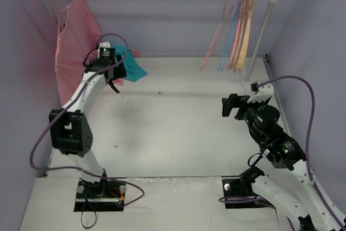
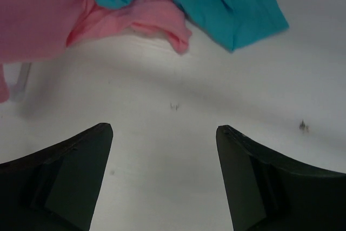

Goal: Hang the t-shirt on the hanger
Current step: Pick up the T-shirt from the center of the board.

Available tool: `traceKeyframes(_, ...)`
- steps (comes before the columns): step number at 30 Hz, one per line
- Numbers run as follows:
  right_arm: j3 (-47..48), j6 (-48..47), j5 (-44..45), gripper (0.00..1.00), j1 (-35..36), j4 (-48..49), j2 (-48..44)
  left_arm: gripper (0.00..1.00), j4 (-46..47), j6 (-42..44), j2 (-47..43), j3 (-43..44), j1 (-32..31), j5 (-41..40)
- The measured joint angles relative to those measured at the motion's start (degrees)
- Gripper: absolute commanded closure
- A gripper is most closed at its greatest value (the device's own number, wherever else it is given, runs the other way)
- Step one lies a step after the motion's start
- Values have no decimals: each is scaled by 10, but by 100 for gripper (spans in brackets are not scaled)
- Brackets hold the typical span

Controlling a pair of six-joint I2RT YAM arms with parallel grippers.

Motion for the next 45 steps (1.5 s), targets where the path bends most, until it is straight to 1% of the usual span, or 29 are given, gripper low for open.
traceKeyframes(3, 0, 0, -10, 0, 0, 4, 8, 21, 33, -6, 102, 76, 31, 7)
traceKeyframes(8, 0, 0, -29, 0, 0, 7, 15, 23, 59, -2, 262, 217, 42, 7)
traceKeyframes(10, 0, 1, -34, 0, 0, 7, 18, 26, 68, 1, 315, 262, 41, 5)
traceKeyframes(15, 2, 7, -45, 0, 0, 7, 33, 36, 72, 8, 401, 327, 40, -16)
traceKeyframes(16, 4, 8, -49, 0, 0, 7, 36, 39, 71, 9, 411, 332, 40, -23)
traceKeyframes(17, 6, 9, -53, 0, 0, 7, 38, 47, 71, 10, 418, 335, 40, -30)
traceKeyframes(19, 9, 10, -60, 0, 0, 7, 42, 55, 71, 11, 426, 335, 41, -40)
traceKeyframes(20, 9, 10, -61, 0, 0, 7, 43, 62, 72, 12, 428, 335, 41, -43)
traceKeyframes(22, 9, 12, -66, 0, 0, 7, 47, 70, 75, 14, 428, 335, 42, -45)
traceKeyframes(23, 9, 12, -69, 0, 0, 7, 48, 79, 81, 17, 428, 335, 42, -44)
traceKeyframes(26, 9, 13, -73, 0, 0, 7, 50, 94, 102, 25, 428, 335, 44, -41)
traceKeyframes(28, 10, 13, -77, 0, 0, 7, 50, 100, 114, 29, 428, 335, 45, -38)
traceKeyframes(35, 19, 14, -93, 0, 0, 2, 49, 99, 132, 33, 428, 335, 51, -27)
traceKeyframes(36, 20, 14, -95, 0, 0, 2, 49, 86, 132, 33, 428, 335, 52, -28)
traceKeyframes(37, 21, 14, -98, 0, 0, 2, 49, 68, 132, 32, 428, 335, 52, -30)
traceKeyframes(39, 21, 14, -101, 0, 0, 2, 46, 64, 128, 27, 428, 335, 53, -32)
traceKeyframes(40, 21, 14, -104, 0, 0, 1, 45, 56, 124, 23, 428, 335, 54, -32)
traceKeyframes(41, 22, 14, -106, 0, 0, -1, 45, 52, 119, 19, 429, 337, 55, -32)
traceKeyframes(45, 26, 15, -115, 0, 0, -10, 40, 50, 99, 2, 442, 364, 62, -34)
